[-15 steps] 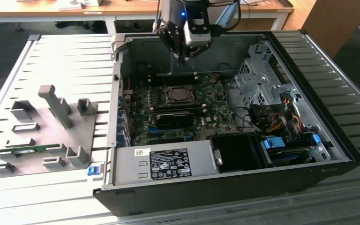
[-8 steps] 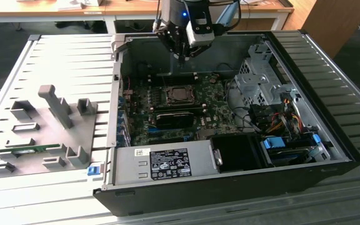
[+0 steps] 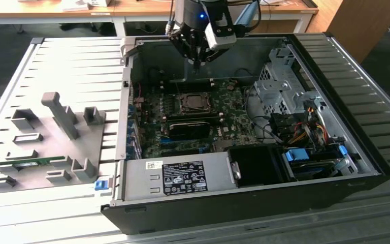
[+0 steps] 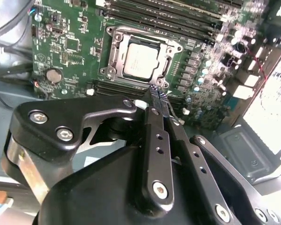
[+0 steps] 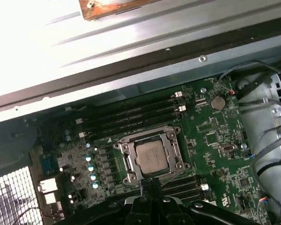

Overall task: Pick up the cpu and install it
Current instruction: 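Install the first cpu locking lever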

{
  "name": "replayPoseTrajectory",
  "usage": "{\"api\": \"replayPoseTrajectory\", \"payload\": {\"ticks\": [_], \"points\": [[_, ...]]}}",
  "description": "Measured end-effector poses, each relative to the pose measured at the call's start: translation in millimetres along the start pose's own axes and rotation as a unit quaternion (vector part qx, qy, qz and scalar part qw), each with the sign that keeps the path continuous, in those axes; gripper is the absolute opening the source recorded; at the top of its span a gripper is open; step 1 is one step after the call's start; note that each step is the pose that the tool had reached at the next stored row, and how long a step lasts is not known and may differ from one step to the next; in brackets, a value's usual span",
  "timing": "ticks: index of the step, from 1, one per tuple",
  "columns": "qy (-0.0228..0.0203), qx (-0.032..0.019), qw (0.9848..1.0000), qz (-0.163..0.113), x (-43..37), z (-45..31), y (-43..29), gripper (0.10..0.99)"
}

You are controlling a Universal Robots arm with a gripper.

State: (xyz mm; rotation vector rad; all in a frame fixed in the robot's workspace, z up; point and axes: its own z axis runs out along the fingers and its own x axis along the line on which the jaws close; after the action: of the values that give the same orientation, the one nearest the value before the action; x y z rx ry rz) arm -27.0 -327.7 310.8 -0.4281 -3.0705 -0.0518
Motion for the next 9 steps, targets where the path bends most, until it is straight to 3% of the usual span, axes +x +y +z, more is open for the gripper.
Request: {"api": "replayPoseTrajectory", "payload": {"ticks": [5,9], "points": [[0.0010,0.0016,0.9994,-0.036,0.0,0.3,0.0,0.106],[0.0020,0.0033,0.9974,-0.072,-0.1,1.0,0.0,0.106]]}}
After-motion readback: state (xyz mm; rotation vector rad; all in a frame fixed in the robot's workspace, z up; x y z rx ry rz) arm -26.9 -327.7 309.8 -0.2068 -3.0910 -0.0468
